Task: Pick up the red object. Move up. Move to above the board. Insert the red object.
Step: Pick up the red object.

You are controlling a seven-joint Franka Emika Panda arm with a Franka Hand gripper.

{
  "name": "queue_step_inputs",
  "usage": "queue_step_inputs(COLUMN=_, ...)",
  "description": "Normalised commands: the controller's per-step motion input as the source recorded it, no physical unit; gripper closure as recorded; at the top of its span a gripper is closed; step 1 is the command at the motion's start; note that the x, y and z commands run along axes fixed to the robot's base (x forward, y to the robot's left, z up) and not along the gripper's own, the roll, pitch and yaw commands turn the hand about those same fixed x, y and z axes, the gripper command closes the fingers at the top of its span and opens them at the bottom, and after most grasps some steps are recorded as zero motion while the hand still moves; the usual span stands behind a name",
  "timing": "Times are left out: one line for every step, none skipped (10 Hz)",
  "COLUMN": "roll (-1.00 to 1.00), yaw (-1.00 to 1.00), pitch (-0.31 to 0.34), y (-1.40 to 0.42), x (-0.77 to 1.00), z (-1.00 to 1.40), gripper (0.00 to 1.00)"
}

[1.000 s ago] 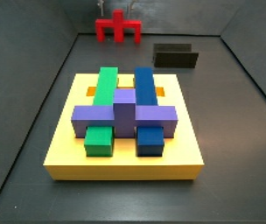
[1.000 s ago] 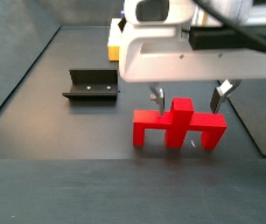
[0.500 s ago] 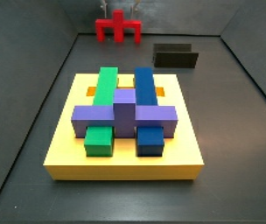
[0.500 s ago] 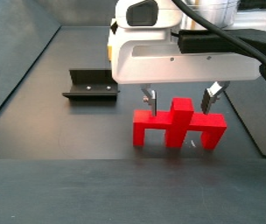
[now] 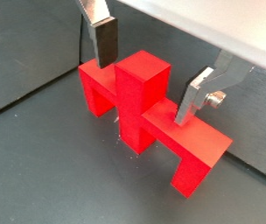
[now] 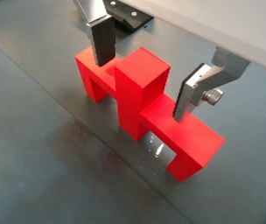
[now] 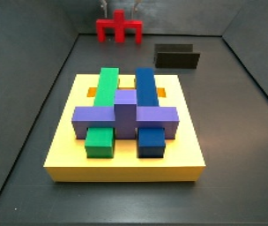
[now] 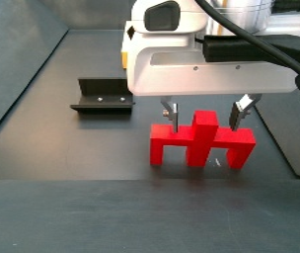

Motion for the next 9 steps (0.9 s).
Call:
queue_step_inputs(roll=0.0, yaw=-0.01, pitch=0.0, y=0.0, x=0.0, z=0.0, gripper=0.0)
queue_step_inputs(roll=0.0, yaw=-0.03, pitch=0.0, y=0.0, x=0.0, z=0.0, gripper=0.0)
queue_step_inputs(roll=0.0, yaw=-0.05, pitch=0.0, y=0.0, x=0.0, z=-0.01, gripper=0.0)
queue_step_inputs(roll=0.0, yaw=-0.06, pitch=0.0, y=0.0, x=0.0, z=-0.03, gripper=0.0)
queue_step_inputs(roll=0.0, yaw=-0.06, pitch=0.0, y=0.0, x=0.0, z=-0.06, gripper=0.0)
queue_step_inputs(roll=0.0, yaw=-0.06, pitch=0.0, y=0.0, x=0.0, z=-0.05, gripper=0.0)
queue_step_inputs(roll=0.0, yaw=-0.07, pitch=0.0, y=0.0, x=0.0, z=-0.05, gripper=0.0)
queue_step_inputs(roll=0.0, yaw=-0.07, pitch=0.0, y=0.0, x=0.0, z=0.0, gripper=0.0)
queue_step_inputs(roll=0.0, yaw=0.0, pitch=0.0, y=0.0, x=0.0, z=0.0, gripper=0.0)
